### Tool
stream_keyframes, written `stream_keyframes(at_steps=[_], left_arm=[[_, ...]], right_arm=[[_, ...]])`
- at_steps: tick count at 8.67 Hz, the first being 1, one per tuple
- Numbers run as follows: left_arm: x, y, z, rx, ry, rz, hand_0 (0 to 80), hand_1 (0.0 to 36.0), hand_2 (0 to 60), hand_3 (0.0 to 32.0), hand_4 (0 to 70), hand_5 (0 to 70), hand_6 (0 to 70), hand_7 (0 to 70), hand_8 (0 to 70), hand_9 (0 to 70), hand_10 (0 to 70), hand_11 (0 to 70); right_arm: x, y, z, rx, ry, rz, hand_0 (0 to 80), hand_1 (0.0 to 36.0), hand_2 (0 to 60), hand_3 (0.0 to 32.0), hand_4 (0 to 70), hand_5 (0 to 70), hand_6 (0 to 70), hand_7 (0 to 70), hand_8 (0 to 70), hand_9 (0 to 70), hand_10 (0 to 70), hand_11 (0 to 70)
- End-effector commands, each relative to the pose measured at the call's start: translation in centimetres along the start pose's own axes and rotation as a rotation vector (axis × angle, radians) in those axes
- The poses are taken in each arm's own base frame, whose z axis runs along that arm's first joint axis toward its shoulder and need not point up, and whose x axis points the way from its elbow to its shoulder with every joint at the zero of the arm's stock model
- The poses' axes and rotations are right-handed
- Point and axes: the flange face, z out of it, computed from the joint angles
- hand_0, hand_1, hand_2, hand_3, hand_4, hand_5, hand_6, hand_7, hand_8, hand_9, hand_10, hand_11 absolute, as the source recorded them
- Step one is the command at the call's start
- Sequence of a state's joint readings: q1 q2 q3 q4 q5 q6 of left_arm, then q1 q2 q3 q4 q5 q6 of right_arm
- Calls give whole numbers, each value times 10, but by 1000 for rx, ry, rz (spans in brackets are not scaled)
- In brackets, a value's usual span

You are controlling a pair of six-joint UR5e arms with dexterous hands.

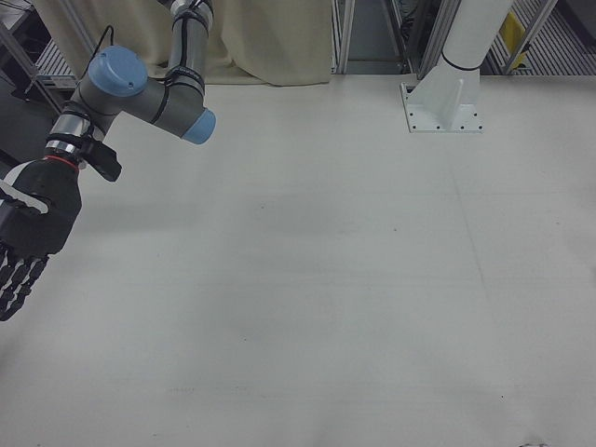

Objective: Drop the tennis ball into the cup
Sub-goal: 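Move the left hand holding the tennis ball over the white mug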

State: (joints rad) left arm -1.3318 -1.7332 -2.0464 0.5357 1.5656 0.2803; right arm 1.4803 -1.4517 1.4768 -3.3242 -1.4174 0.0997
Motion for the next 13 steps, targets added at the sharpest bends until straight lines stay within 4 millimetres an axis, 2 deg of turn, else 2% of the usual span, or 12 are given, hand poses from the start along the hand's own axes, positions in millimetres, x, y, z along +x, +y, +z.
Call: stream_keyframes(at_steps=[1,2,3,4,5,6,9,10,11,13], left_arm=[[-90,68,30,-84,-175,-25,512,360,600,0,700,262,385,700,700,700,700,700],[-118,85,35,-106,-228,-30,515,360,600,0,700,262,383,700,700,700,700,700],[-142,94,37,-107,-242,-37,514,360,600,0,700,261,381,700,700,700,700,700],[-174,100,35,-106,-269,-41,514,360,600,0,700,260,378,700,700,700,700,700],[-192,104,33,-107,-288,-46,515,360,600,0,700,260,374,700,700,700,700,700],[-195,102,33,-102,-289,-42,516,360,600,0,700,259,372,700,700,700,700,700],[-212,75,46,-67,-292,-31,518,360,600,0,700,257,362,700,700,700,700,700],[-230,79,43,-72,-320,-35,518,360,600,0,700,256,360,700,700,700,700,700],[-240,82,41,-74,-333,-34,518,360,600,0,700,256,358,700,700,700,700,700],[-243,85,41,-77,-334,-36,520,360,600,0,700,254,356,700,700,700,700,700]], right_arm=[[0,0,0,0,0,0,0,0,0,0,0,0,0,0,0,0,0,0],[0,1,0,-1,0,0,0,0,0,0,0,0,0,0,0,0,0,0],[0,-1,0,2,0,0,0,0,0,0,0,0,0,0,0,0,0,0],[0,-1,0,2,0,0,0,0,0,0,0,0,0,0,0,0,0,0],[0,0,0,1,0,0,0,0,0,0,0,0,0,0,0,0,0,0],[0,0,0,0,0,0,0,0,0,0,0,0,0,0,0,0,0,0],[-1,1,0,-1,-1,0,0,0,0,0,0,0,0,0,0,0,0,0],[0,1,0,-1,0,0,0,0,0,0,0,0,0,0,0,0,0,0],[0,0,0,0,0,0,0,0,0,0,0,0,0,0,0,0,0,0],[-1,0,0,0,-2,0,0,0,0,0,0,0,0,0,0,0,0,0]])
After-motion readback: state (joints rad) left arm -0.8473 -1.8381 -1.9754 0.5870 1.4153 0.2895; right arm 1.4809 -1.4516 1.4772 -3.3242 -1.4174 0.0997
